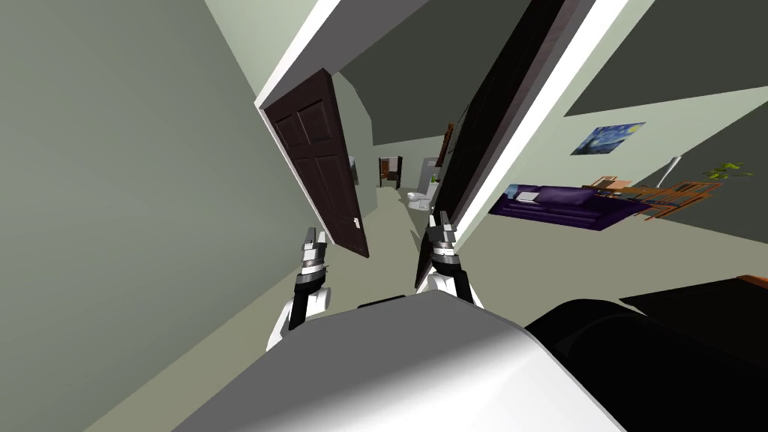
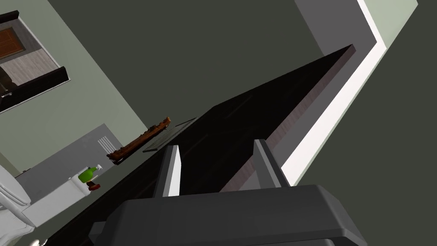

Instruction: Push the door open

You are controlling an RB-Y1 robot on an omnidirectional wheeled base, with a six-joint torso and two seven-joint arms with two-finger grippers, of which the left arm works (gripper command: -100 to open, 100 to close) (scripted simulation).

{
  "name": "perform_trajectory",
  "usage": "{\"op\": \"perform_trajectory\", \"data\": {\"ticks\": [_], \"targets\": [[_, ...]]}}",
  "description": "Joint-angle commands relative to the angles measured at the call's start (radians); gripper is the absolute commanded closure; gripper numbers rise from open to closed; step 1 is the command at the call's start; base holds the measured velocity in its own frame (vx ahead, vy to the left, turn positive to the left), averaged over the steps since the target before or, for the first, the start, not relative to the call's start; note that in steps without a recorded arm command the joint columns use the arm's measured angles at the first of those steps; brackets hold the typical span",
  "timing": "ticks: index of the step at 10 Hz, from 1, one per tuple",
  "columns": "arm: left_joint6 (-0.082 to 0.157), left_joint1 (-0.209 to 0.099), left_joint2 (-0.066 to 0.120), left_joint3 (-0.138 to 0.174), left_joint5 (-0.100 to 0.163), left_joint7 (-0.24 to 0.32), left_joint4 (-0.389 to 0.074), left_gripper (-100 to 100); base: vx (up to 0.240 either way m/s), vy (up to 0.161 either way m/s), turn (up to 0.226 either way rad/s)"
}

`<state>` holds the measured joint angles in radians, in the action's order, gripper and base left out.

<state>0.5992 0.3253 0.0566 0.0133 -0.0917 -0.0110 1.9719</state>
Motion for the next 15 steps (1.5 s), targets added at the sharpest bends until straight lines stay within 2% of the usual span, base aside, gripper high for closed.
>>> {"op": "perform_trajectory", "data": {"ticks": [1, 2, 6, 7, 9, 10, 13, 15], "targets": [[0.010, -0.017, 0.003, 0.000, 0.003, -0.001, -0.050, -100, 0.084, 0.111, -0.142], [0.010, -0.017, 0.003, 0.000, 0.003, -0.001, -0.052, -100, 0.054, 0.082, -0.042], [0.028, -0.062, 0.012, 0.003, 0.011, -0.003, -0.171, -100, 0.049, 0.101, -0.131], [0.028, -0.062, 0.012, 0.003, 0.011, -0.003, -0.177, -100, 0.060, 0.081, -0.040], [0.037, -0.086, 0.014, 0.004, 0.015, -0.004, -0.241, -100, 0.047, 0.078, -0.111], [0.037, -0.086, 0.014, 0.004, 0.015, -0.004, -0.242, -100, 0.031, 0.066, -0.076], [0.050, -0.122, 0.017, 0.006, 0.021, -0.005, -0.339, -100, 0.048, 0.089, -0.131], [0.055, -0.134, 0.018, 0.007, 0.023, -0.006, -0.375, -100, 0.054, 0.110, -0.117]]}}
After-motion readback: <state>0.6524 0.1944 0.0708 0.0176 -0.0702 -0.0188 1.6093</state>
